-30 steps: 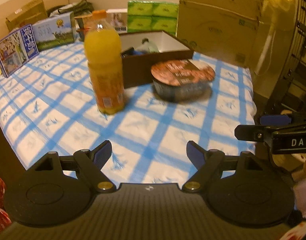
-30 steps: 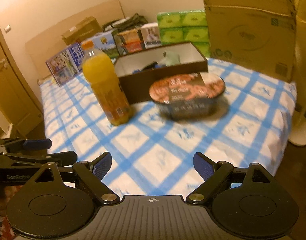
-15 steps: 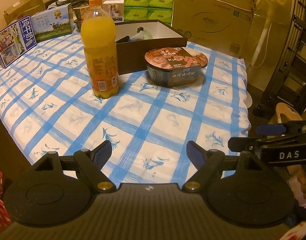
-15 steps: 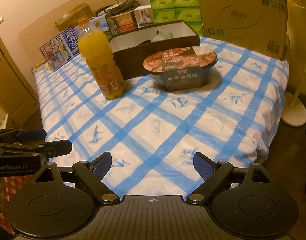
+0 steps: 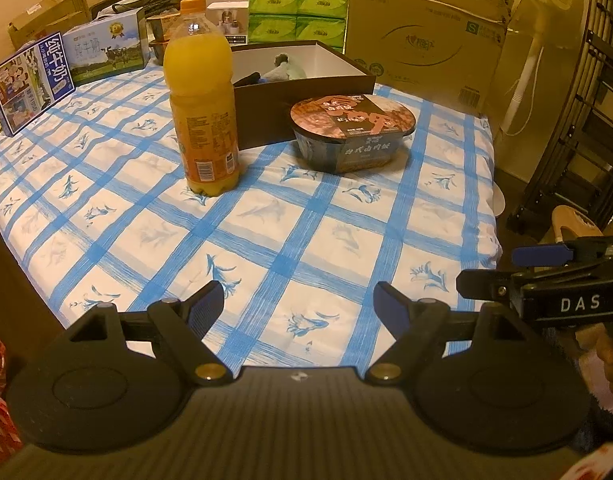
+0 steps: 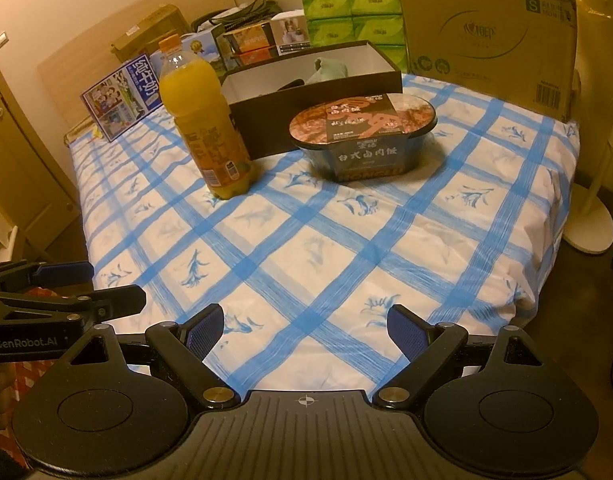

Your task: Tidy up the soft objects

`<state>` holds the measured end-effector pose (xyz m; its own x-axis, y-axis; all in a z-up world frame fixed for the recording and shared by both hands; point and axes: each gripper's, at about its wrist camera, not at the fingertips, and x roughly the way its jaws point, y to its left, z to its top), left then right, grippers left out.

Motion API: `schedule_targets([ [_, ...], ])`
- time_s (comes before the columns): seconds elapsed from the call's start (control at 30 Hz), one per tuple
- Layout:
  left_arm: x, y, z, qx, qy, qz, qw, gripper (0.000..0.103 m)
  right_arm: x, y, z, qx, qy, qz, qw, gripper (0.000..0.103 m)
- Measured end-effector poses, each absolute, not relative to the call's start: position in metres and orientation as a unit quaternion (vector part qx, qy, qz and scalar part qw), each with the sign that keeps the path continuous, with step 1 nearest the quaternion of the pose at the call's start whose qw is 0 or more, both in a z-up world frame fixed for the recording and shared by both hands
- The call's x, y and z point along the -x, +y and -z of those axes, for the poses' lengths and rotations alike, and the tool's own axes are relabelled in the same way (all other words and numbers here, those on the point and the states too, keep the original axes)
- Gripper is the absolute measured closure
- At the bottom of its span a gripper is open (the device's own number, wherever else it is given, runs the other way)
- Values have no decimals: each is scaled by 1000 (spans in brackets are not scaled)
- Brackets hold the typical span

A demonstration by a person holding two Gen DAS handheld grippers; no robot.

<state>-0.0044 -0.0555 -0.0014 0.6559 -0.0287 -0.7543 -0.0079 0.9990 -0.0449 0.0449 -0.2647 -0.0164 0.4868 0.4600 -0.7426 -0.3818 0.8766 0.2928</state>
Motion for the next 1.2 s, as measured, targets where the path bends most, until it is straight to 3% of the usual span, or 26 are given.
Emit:
schedule_targets([
  [1.2, 4, -55, 2, 27, 416, 10, 909, 23, -46, -260, 14, -40, 444, -246, 861, 15],
])
